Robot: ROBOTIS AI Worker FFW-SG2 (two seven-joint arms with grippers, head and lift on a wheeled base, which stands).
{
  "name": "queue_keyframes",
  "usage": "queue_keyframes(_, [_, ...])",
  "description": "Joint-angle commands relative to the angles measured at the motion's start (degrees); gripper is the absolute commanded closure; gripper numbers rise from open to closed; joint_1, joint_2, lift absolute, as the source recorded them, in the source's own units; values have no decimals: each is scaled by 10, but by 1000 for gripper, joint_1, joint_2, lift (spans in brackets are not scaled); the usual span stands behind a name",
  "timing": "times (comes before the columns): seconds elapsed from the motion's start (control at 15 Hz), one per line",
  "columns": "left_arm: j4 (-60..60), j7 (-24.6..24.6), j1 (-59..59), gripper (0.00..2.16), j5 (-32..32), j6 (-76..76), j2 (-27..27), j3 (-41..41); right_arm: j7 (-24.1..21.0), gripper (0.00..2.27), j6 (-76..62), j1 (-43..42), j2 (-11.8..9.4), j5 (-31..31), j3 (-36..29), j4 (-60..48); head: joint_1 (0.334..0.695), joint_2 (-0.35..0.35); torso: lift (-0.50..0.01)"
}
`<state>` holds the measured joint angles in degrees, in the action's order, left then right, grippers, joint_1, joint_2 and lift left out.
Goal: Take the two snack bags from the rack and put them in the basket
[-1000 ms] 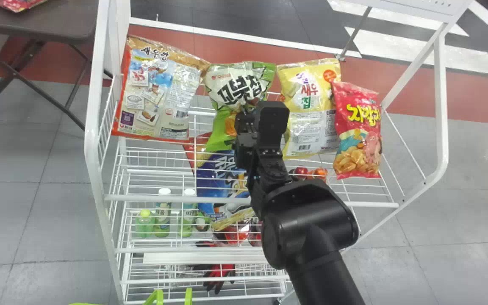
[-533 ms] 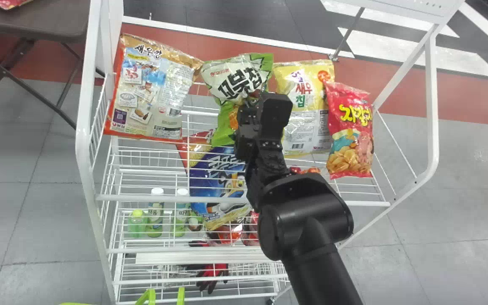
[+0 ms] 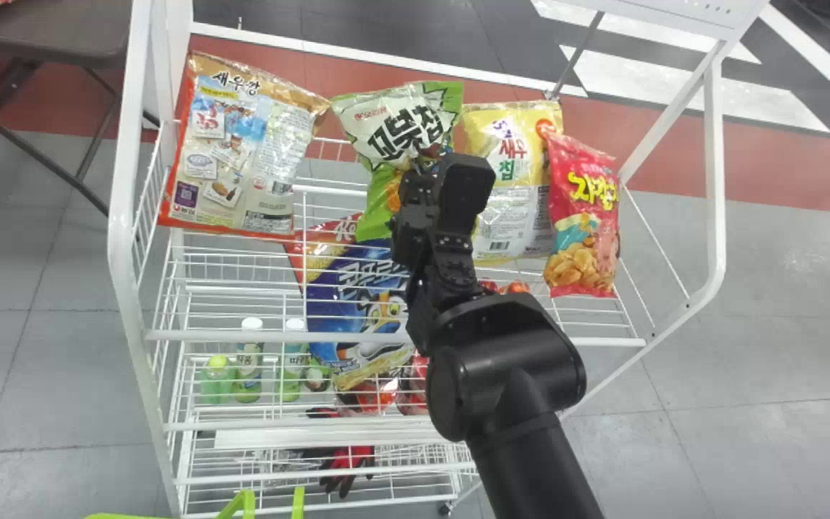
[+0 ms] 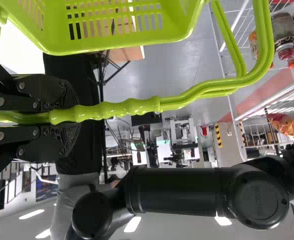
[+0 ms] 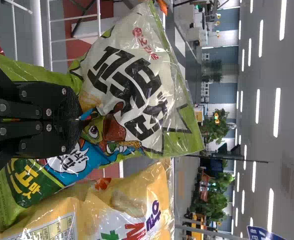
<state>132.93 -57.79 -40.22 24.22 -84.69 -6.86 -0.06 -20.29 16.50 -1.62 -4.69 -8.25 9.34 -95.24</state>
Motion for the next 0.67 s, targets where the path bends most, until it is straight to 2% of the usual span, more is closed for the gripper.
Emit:
queue_keyframes(0.0, [0, 0, 1, 1872, -1, 0, 0, -1, -9, 1983, -4, 1, 0, -3, -1, 1, 695, -349, -11])
queue_keyframes(0.2, [1, 0, 1, 1872, -1, 0, 0, -2, -5, 1983, -14, 8, -3, -12, -5, -7, 695, -350, -11])
queue_keyframes(0.33, [1, 2, 1, 1872, -4, 0, 0, -5, 8, 1983, -18, 27, -8, -37, -4, -37, 695, -350, -11])
queue_keyframes(0.6, [6, 2, 1, 1872, -5, 0, 0, -5, 7, 1983, -5, 58, -9, -42, 12, -95, 695, -348, -11])
